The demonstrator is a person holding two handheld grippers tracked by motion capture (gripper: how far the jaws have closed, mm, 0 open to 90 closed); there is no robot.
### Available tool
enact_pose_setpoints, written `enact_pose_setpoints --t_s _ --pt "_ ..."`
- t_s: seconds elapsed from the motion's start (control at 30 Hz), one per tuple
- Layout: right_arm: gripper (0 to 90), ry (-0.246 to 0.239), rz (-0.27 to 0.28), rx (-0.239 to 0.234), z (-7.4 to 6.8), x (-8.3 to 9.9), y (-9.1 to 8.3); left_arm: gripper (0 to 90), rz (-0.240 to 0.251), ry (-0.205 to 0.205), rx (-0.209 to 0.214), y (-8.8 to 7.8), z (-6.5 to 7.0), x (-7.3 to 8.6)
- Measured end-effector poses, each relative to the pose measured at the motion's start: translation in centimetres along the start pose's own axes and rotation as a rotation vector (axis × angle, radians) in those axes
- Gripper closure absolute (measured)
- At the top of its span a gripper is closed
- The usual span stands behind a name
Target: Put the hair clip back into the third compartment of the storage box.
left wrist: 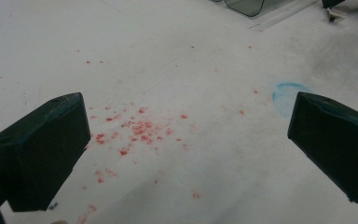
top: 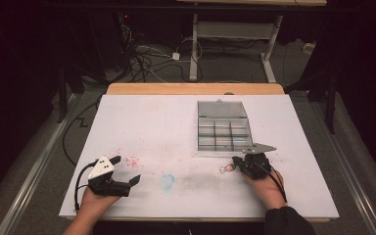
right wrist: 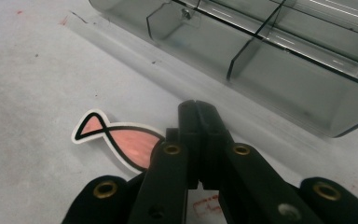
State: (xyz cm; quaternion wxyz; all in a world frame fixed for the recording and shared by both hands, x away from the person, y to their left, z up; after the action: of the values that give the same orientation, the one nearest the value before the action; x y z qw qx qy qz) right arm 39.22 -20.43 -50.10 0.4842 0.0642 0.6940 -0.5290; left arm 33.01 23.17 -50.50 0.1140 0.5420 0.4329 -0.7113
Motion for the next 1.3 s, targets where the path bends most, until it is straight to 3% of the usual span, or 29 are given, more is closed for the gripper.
enact_pose_setpoints --t_s 0.33,0.77,0.97,1.13,1.3 --pt "90.0 -0.016 -0.012 -0.03 -0.7 0.5 -0.6 0.0 -0.004 0.008 -0.002 0.0 0.1 0.0" --pt "90.0 -0.031 -0.015 -0.102 -2.9 1.7 -1.9 0.0 -0.003 0.009 -0.001 0.0 0.1 0.0" --pt "90.0 -0.04 -0.02 -0.108 -3.3 1.8 -2.1 0.0 -0.005 0.011 0.0 0.0 0.1 0.0" --pt "89.9 0.009 0.044 -0.118 -2.8 1.3 -2.7 0.0 -0.007 0.015 0.001 0.1 0.1 0.0" --pt "75.7 0.033 0.083 -0.154 -2.9 1.0 -2.7 0.0 -0.008 0.017 0.001 0.1 0.1 0.0"
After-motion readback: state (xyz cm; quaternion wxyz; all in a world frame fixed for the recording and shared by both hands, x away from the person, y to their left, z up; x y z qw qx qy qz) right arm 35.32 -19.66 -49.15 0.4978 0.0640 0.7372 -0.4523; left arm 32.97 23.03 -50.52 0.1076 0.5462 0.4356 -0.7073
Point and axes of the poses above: each handheld gripper's, and its own axes: y roughly forward along the jaws, x roughly out of its underside, z roughly to its right, the point moved 3 cm from there along y, roughly forward along the jaws
